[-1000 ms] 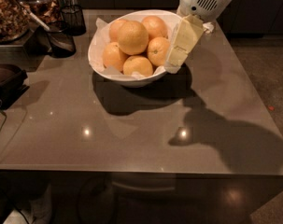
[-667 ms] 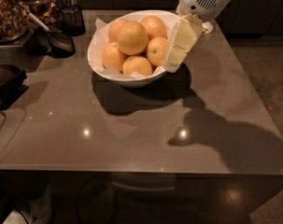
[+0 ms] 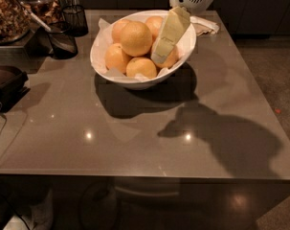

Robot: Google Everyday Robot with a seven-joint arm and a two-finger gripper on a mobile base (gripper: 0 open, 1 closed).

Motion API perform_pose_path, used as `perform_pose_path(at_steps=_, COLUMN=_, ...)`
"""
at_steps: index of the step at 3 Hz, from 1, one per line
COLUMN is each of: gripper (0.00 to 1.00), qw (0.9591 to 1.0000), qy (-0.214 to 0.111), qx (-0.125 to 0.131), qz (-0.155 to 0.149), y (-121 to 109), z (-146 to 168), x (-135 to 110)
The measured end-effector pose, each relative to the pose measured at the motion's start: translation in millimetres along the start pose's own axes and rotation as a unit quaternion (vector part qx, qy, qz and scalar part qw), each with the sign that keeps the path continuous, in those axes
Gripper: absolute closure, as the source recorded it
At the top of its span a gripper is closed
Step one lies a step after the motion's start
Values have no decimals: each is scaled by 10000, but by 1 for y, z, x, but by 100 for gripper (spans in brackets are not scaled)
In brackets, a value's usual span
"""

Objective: Pick orange from white bowl

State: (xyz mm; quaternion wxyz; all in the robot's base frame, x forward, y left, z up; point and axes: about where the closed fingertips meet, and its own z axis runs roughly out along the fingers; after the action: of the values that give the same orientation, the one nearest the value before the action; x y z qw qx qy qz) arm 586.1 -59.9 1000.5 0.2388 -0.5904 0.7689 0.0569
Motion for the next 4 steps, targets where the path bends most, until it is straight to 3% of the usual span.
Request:
perform_pose_path(at_steps=1, gripper=7, qw=9999, qy=-104, qx=3, qz=-64, y=-16, z=8, x=-23)
perform_pose_path(at_steps=2, gripper=6, qw=9999, qy=-155, qx=-18, qz=-39, y=-27, z=15, x=-34)
perform_pose_path(at_steps=3, gripper=7, qw=9999, qy=-163, qx=-18, qz=35, y=-36, z=22, x=-36)
perform_pose_path(at_steps=4, gripper=14, qw=9998, qy=-147, qx=-61, qz=106, y=-43, z=32, x=-37)
